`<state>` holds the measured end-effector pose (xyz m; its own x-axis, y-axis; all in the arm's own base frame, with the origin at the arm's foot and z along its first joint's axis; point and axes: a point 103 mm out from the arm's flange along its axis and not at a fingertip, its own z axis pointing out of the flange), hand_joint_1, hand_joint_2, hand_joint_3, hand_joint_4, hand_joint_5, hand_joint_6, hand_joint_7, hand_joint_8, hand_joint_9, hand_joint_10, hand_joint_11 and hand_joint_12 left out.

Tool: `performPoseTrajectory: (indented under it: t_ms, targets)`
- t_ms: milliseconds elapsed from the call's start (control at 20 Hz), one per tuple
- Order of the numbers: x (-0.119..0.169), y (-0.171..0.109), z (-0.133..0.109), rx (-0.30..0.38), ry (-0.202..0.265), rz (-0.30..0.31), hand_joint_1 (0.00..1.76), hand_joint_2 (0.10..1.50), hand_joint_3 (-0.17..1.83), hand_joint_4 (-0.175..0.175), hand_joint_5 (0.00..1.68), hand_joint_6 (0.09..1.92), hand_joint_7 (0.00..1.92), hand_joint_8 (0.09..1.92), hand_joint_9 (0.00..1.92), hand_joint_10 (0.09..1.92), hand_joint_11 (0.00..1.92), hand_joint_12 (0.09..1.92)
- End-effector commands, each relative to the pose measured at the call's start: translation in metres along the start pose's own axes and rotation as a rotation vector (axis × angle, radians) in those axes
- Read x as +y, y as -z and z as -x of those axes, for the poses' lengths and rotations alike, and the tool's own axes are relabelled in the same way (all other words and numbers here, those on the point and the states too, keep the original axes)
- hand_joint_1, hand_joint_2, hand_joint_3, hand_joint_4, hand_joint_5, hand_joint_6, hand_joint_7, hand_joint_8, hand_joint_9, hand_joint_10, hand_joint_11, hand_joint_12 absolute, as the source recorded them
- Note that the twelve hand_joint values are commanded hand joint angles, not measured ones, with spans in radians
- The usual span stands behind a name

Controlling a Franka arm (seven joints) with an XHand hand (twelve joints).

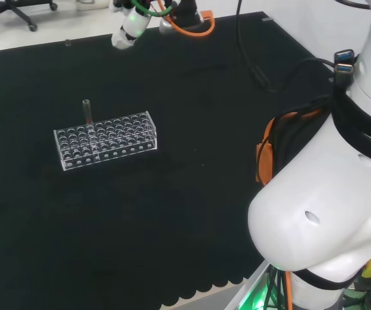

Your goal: Pick up the test tube.

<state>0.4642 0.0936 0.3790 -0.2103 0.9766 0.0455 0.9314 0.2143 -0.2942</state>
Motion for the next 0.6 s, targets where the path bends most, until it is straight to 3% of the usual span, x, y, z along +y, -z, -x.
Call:
performPoseTrajectory:
  t_ms: [50, 350, 600]
  targets:
    - [0.041, -0.024, -0.033, -0.003, 0.086, -0.079, 0.73, 0.77, 0.36, -0.062, 0.25, 0.20, 0.23, 0.88, 0.24, 0.99, 0.00, 1.54]
    - [0.068, -0.056, -0.054, -0.034, 0.130, -0.159, 0.75, 0.77, 0.36, -0.066, 0.27, 0.21, 0.27, 0.88, 0.28, 0.99, 0.00, 1.56]
    - [0.087, -0.062, -0.098, -0.051, 0.143, -0.217, 0.76, 0.77, 0.36, -0.067, 0.27, 0.22, 0.28, 0.88, 0.29, 0.99, 0.00, 1.56]
